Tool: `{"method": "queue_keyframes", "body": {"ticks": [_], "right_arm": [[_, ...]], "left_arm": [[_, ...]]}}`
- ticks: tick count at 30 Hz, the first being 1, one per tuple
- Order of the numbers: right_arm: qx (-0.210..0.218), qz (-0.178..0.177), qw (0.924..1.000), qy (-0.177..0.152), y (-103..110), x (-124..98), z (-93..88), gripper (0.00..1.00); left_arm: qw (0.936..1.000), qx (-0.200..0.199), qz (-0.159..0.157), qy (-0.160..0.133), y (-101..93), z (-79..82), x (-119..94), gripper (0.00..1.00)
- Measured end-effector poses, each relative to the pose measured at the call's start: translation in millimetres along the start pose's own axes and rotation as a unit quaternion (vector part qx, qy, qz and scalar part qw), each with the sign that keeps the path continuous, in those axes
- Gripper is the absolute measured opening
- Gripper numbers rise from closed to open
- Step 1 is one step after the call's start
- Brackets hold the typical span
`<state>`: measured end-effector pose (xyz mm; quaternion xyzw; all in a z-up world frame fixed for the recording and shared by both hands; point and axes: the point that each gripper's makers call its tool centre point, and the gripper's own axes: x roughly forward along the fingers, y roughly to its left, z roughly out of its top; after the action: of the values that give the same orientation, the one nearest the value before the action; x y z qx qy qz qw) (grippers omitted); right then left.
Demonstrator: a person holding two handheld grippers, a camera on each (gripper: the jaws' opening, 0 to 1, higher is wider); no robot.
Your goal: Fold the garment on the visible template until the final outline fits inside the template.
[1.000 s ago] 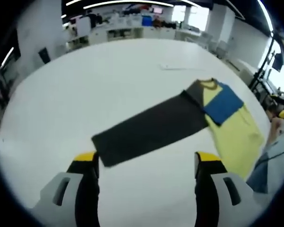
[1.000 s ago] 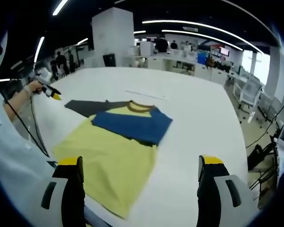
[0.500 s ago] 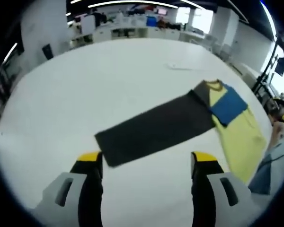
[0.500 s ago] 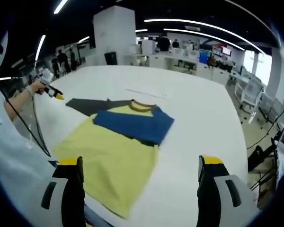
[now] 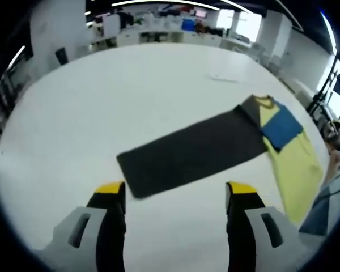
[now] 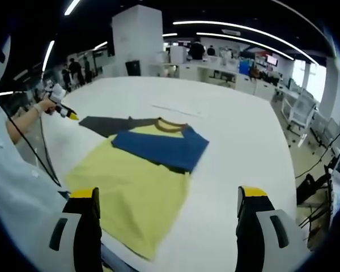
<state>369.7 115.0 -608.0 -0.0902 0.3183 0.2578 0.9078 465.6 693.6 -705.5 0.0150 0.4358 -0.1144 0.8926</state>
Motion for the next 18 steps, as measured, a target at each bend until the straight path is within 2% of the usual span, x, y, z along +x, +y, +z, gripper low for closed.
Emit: {"method": "queue_keyframes", "body": {"ticks": [4, 9, 18], "right_arm": [[0.003, -0.001, 1.0000, 0.002, -0.7, -0.3, -1.5, 1.00], [0.003, 0.001, 1.0000, 0.002, 0.8, 0.5, -2.0, 1.00], [0.001, 0.003, 1.0000, 0.006, 1.8, 0.6, -4.5, 1.00]], "left_arm": [[0.9998, -0.012, 0.005, -0.018, 6.9, 5.9, 4.4, 0.62], [0.9995, -0.018, 0.005, -0.026, 8.5, 8.8, 8.8, 0.57], [0.9989, -0.037, 0.012, -0.026, 18.0, 2.9, 16.4, 0.51]]}}
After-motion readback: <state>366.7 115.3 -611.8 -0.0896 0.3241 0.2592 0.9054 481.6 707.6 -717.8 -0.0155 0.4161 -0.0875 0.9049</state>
